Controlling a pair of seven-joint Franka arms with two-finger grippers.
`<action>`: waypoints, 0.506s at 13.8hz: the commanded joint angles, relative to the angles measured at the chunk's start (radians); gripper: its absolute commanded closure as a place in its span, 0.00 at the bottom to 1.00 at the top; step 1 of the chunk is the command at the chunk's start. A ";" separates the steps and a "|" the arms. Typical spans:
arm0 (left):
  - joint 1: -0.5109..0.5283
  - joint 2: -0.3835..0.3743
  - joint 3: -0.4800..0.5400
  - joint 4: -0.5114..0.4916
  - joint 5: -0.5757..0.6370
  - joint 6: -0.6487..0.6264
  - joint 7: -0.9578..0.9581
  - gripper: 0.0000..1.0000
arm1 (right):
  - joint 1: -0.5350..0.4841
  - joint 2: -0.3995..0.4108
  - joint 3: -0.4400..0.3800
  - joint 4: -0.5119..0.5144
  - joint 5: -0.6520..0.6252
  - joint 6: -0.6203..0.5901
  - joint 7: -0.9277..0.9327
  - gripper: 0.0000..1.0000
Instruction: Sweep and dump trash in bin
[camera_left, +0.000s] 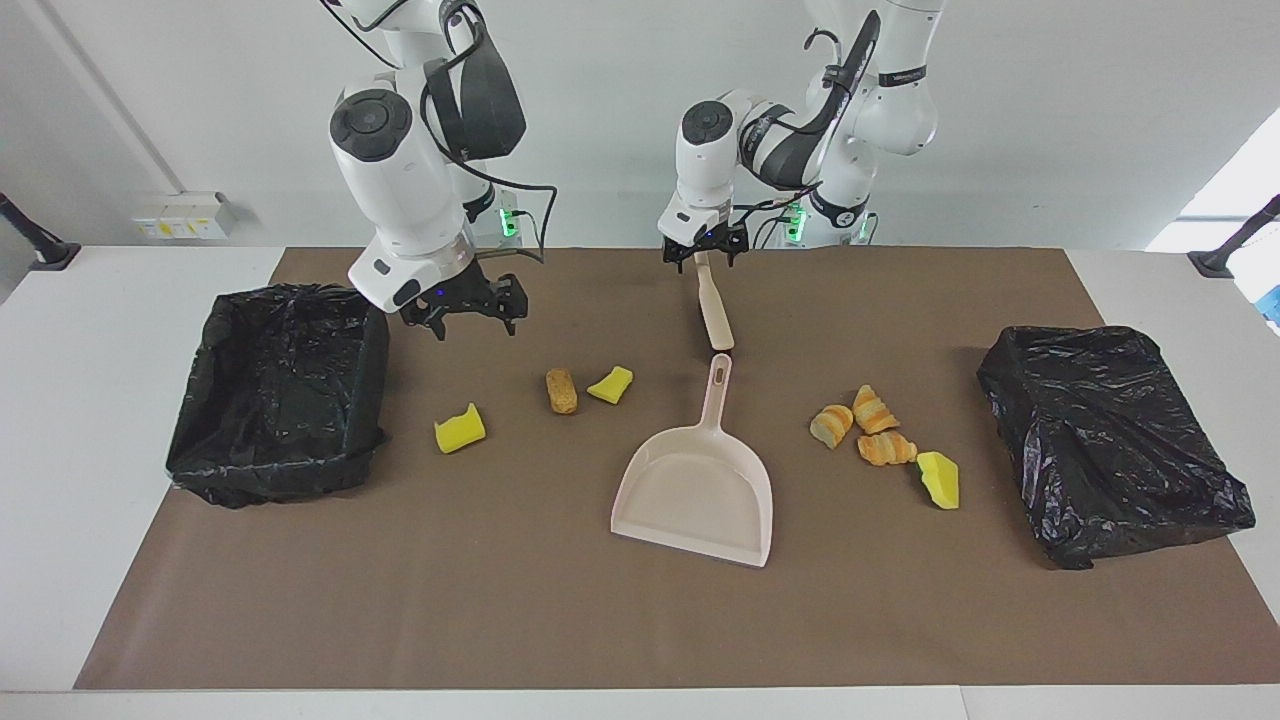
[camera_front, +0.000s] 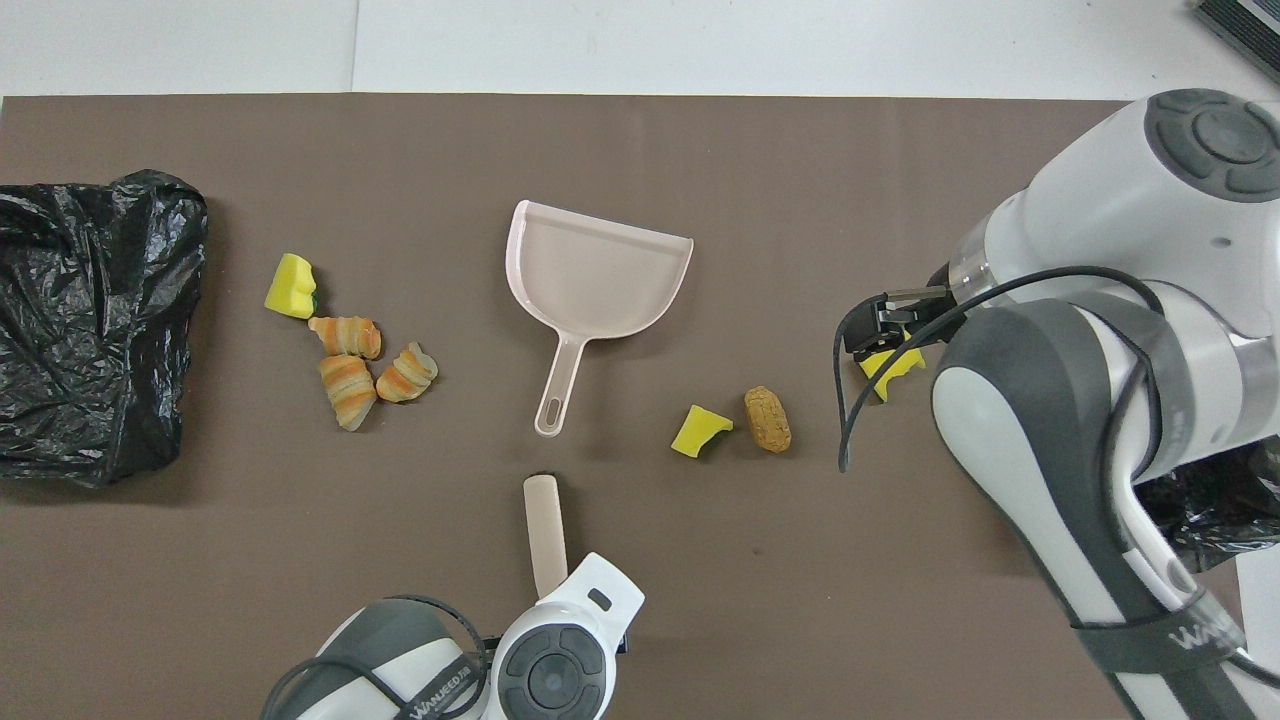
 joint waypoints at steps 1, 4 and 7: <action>-0.031 -0.035 0.017 -0.046 -0.029 0.026 -0.027 0.12 | -0.009 -0.010 0.002 -0.009 0.010 0.017 0.012 0.00; -0.054 -0.032 0.019 -0.060 -0.032 0.020 -0.030 0.12 | -0.009 -0.011 0.002 -0.015 0.012 0.016 0.017 0.00; -0.051 -0.029 0.019 -0.053 -0.033 0.018 -0.030 0.50 | -0.009 -0.013 0.002 -0.017 0.012 0.017 0.017 0.00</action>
